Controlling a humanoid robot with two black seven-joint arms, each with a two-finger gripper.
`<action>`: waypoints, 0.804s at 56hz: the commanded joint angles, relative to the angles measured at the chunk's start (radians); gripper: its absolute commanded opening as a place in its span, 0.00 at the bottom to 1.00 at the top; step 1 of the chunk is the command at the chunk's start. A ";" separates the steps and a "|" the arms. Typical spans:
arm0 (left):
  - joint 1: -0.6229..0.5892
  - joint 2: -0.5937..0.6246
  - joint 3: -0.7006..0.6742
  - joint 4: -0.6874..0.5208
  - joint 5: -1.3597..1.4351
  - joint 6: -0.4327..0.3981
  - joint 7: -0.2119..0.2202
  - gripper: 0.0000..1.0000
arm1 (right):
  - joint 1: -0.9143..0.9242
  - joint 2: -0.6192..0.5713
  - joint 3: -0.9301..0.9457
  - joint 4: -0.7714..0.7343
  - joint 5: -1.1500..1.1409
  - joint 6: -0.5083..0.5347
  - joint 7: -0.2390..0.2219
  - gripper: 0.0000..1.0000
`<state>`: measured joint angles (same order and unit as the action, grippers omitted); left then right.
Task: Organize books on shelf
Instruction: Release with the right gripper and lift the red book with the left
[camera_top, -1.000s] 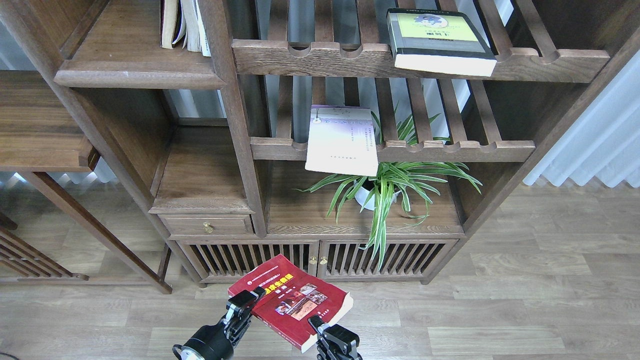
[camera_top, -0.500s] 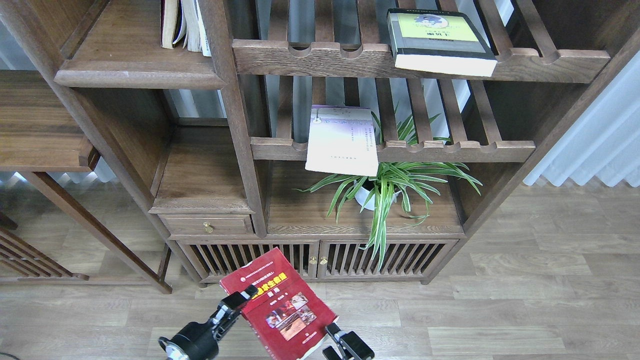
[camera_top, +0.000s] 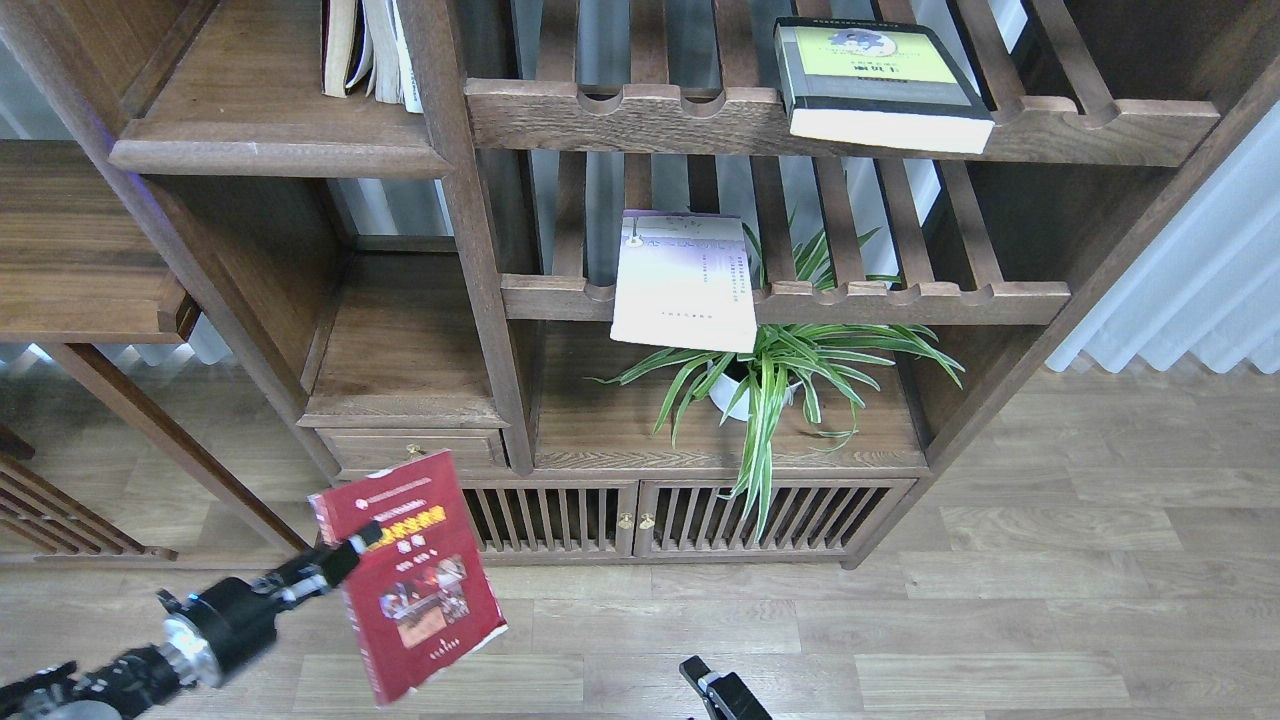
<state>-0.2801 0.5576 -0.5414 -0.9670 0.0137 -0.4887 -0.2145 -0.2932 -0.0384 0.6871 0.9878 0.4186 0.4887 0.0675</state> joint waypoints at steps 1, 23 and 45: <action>0.001 -0.028 -0.066 -0.012 0.002 0.000 0.000 0.04 | -0.004 0.000 -0.001 0.000 0.000 0.000 0.000 0.99; 0.231 -0.082 -0.584 -0.232 0.550 0.000 0.150 0.04 | 0.006 -0.017 -0.001 -0.003 0.000 0.000 0.000 0.99; 0.279 -0.329 -1.088 -0.418 0.739 0.000 0.218 0.04 | 0.009 -0.015 -0.001 -0.020 0.000 0.000 0.000 0.99</action>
<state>0.0079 0.2899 -1.5225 -1.3805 0.7535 -0.4887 -0.0207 -0.2838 -0.0519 0.6856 0.9732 0.4188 0.4887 0.0674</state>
